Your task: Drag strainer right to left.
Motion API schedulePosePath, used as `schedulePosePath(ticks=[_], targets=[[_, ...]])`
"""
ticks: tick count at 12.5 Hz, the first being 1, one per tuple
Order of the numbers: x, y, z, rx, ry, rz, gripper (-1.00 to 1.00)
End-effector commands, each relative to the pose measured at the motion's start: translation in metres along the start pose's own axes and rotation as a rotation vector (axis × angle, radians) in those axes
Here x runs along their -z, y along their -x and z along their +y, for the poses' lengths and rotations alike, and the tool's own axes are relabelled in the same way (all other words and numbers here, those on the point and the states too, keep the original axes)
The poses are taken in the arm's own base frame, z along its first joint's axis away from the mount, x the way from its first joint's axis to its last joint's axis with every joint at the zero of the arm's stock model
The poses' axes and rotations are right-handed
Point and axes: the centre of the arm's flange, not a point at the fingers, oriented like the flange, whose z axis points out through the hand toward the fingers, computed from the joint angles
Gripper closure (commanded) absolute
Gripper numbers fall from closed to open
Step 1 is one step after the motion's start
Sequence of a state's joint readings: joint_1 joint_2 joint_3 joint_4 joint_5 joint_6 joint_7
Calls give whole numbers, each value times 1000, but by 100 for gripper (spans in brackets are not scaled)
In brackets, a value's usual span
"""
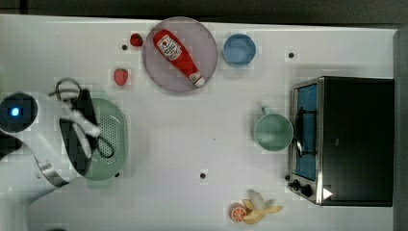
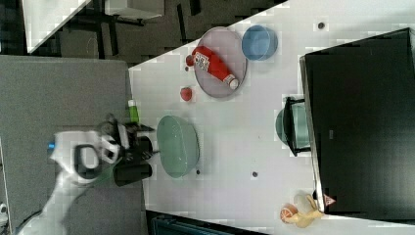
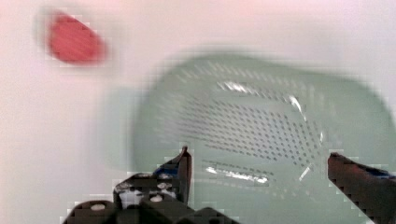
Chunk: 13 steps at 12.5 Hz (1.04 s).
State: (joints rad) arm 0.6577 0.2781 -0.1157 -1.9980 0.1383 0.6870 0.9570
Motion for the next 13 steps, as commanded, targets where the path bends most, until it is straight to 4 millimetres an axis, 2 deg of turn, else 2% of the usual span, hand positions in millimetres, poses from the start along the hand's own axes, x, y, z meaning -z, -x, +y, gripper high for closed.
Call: schedulePosePath(ticks=[1, 4, 6, 7, 9, 11, 13], targets=[[135, -129, 0, 81, -107, -31, -100], [210, -231, 50, 240, -99, -21, -100], [241, -291, 88, 378, -70, 31, -100], [250, -315, 106, 421, -45, 53, -100], [263, -343, 131, 422, -23, 77, -100], [270, -346, 140, 419, -23, 69, -100], [268, -346, 138, 419, -21, 73, -100]])
